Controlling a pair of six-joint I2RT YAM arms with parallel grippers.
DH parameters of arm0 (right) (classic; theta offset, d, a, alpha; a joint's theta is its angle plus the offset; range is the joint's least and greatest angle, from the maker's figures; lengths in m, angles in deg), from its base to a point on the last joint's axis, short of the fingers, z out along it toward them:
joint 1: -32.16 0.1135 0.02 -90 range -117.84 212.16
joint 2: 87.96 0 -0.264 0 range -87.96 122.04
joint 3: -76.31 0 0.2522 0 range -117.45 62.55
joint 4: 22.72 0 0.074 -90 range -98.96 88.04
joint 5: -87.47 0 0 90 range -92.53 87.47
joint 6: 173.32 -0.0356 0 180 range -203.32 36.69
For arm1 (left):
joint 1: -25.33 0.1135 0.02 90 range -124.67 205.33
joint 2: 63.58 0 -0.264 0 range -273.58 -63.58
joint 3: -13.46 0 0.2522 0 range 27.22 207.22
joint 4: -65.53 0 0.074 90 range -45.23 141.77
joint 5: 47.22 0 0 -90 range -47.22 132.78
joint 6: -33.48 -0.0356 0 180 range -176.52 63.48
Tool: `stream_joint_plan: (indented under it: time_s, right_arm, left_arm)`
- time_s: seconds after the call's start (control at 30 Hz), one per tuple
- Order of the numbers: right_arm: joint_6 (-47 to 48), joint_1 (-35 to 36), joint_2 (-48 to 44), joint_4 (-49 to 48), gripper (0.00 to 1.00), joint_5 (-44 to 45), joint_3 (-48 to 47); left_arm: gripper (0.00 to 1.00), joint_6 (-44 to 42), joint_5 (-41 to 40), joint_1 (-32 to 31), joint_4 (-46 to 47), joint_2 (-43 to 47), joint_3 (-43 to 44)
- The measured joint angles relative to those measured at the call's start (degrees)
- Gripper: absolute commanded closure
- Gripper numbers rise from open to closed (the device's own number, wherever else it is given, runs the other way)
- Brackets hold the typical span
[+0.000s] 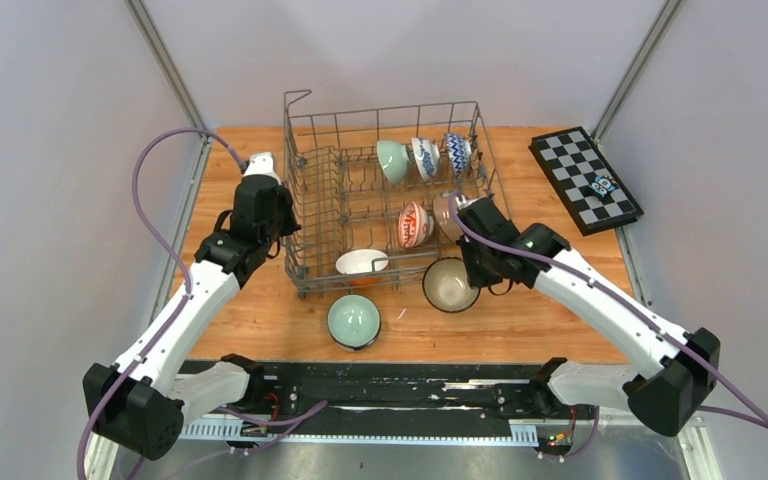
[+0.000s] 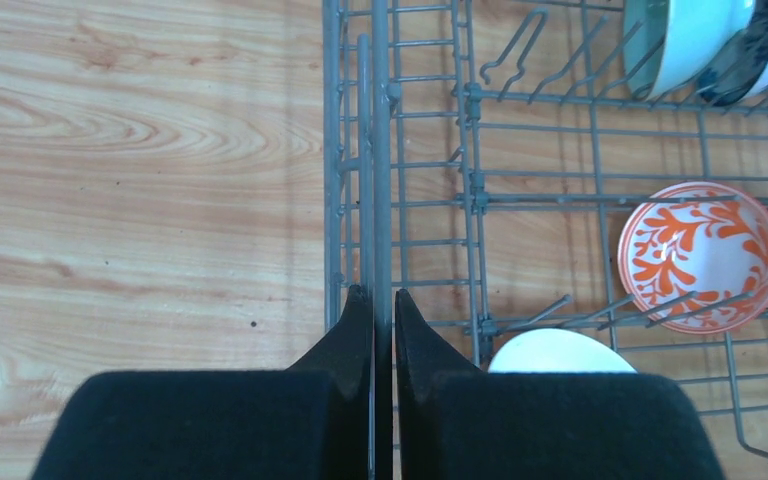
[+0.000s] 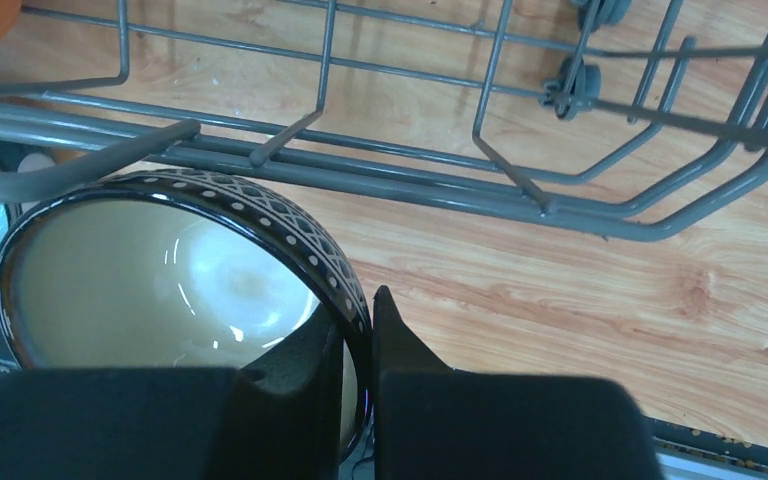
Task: Load the bowls into the dish rack
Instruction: Adjust the dish rack at the center of the board.
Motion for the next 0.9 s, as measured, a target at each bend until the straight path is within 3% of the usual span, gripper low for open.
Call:
stream_joint_plan:
  time_s: [0.23,0.47,0.67,0.73,0.9]
  right_arm:
    - [3.4,-7.5,7.4,-0.5,0.98,-2.6,-4.5]
    - [7.6,-14.5,15.7,0.3,0.98,-0.2,-10.1]
    - [11.0,-16.0,17.3,4.8,0.98,4.4,-13.3]
    - [11.7,-16.4,17.1,6.0,0.98,5.8,-14.6]
    - [13.7,-16.7,15.9,8.7,0.98,7.6,-15.9]
  left_arm:
    - [0.98,5.1,-2.0,0.4,8.0,2.7,-4.8]
    - [0.88,19.0,-0.2,-0.1,16.8,3.2,-9.0]
    - [0.69,22.2,2.0,-5.9,17.9,4.5,-11.0]
    - [0.59,22.4,5.4,-8.3,18.1,4.9,-12.1]
    - [0.47,23.7,12.0,-11.9,20.3,4.7,-12.4]
